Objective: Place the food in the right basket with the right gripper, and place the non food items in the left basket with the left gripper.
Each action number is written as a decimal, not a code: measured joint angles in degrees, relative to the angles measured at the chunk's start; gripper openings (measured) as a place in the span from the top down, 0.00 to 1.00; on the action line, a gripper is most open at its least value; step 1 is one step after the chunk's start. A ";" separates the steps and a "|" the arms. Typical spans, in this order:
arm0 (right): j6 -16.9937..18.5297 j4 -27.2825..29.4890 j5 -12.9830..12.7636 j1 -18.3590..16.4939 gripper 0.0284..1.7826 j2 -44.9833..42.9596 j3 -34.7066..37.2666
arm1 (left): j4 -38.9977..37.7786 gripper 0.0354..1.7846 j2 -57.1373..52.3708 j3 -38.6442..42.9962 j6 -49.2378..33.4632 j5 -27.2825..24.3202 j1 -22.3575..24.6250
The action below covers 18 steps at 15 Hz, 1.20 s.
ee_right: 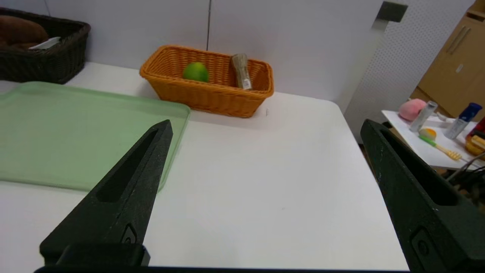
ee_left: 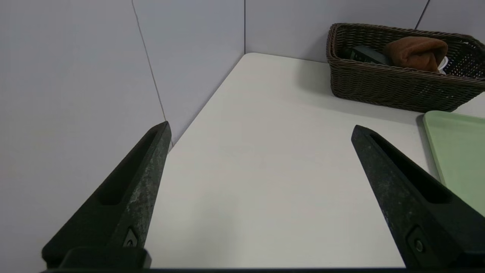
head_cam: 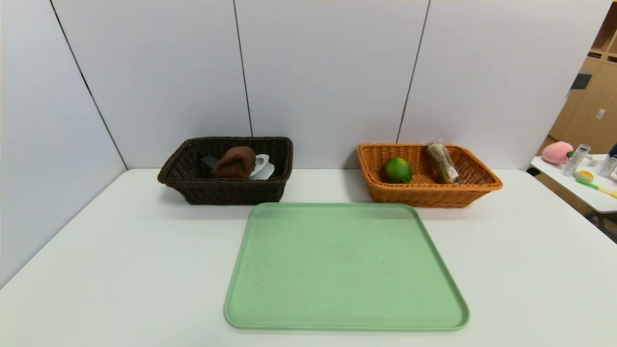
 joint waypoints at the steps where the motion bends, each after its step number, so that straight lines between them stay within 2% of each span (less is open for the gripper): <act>1: -0.05 0.68 1.02 -0.18 0.04 -0.82 -0.13 | 0.00 0.06 -0.16 0.28 -0.34 -0.02 0.00; 6: -1.04 0.96 4.55 0.24 0.04 -8.07 3.39 | 0.00 0.06 -2.23 0.68 0.13 -0.16 -0.55; 8: -1.76 -0.50 6.60 0.33 0.04 -10.85 5.35 | -0.26 0.06 -4.53 1.01 1.43 -2.45 -0.77; 14: -2.23 -14.01 7.17 0.39 0.04 -13.23 12.13 | -2.51 0.06 -11.07 3.74 7.36 -9.86 -1.27; 18: -2.26 -23.03 7.19 0.39 0.04 -13.32 17.31 | -9.65 0.06 -12.45 8.61 8.34 -10.45 -1.40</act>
